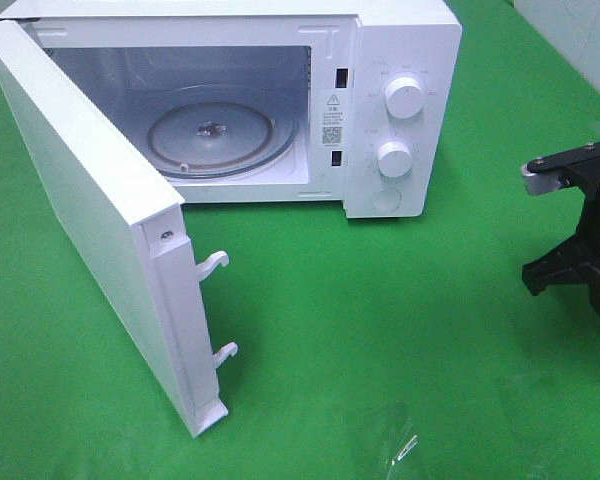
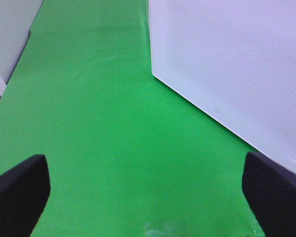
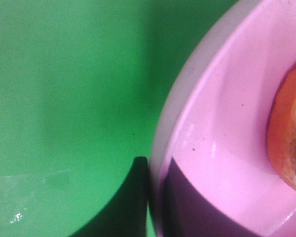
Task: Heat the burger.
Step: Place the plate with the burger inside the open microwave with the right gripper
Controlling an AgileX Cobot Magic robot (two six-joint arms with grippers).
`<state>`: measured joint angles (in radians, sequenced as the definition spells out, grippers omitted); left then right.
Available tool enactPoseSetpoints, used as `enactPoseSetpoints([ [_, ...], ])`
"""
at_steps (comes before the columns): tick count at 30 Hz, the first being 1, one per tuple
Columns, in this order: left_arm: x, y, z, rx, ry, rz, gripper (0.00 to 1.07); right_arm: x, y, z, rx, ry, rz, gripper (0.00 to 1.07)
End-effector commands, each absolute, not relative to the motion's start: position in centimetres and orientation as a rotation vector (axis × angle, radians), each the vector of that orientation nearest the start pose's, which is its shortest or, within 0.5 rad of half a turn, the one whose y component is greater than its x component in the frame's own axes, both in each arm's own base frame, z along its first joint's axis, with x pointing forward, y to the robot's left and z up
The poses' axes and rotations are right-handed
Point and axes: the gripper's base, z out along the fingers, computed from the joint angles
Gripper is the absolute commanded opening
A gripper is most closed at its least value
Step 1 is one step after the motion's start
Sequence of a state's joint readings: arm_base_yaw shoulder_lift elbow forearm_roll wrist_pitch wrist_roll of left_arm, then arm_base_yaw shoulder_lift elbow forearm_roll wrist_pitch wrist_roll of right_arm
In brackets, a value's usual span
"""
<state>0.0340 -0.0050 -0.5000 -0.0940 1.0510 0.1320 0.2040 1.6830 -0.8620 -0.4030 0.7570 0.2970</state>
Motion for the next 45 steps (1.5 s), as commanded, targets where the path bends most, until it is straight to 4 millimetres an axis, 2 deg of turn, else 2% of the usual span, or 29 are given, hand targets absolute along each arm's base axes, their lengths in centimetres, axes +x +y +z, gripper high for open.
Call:
enactPoseSetpoints([
  [1, -0.8, -0.8, 27.9, 0.103, 1.988, -0.006, 0.98, 27.6, 3.5, 17.5, -0.334, 2.907, -0.484, 0.0],
  [8, -0.8, -0.8, 27.9, 0.103, 1.988, -0.006, 0.98, 26.9, 4.2, 18.7, -0.368, 2.895, -0.51, 0.0],
  [14, -0.8, -0.8, 27.9, 0.103, 1.988, -0.006, 0.98, 25.9, 5.0, 18.5, -0.434, 2.896, -0.517, 0.0],
  [15, -0.8, -0.8, 27.9, 0.103, 1.988, -0.006, 0.98, 25.0, 5.4, 18.3, -0.466, 2.897, -0.519, 0.0],
  [19, -0.8, -0.8, 27.9, 0.103, 1.988, -0.006, 0.98, 23.6, 5.8, 18.4, -0.516, 2.884, -0.522, 0.0],
  [26, -0.8, -0.8, 27.9, 0.103, 1.988, -0.006, 0.98, 22.2, 6.6, 19.0, -0.577, 2.846, -0.51, 0.0],
  [30, -0.8, -0.8, 27.9, 0.103, 1.988, -0.006, 0.98, 20.1, 7.1, 19.2, -0.656, 2.837, -0.536, 0.0],
  [39, -0.8, -0.8, 27.9, 0.103, 1.988, -0.006, 0.98, 18.1, 7.9, 19.2, -0.734, 2.807, -0.538, 0.01],
  [45, -0.8, -0.8, 27.9, 0.103, 1.988, -0.006, 0.98, 16.1, 9.1, 19.6, -0.878, 2.735, -0.521, 0.01],
])
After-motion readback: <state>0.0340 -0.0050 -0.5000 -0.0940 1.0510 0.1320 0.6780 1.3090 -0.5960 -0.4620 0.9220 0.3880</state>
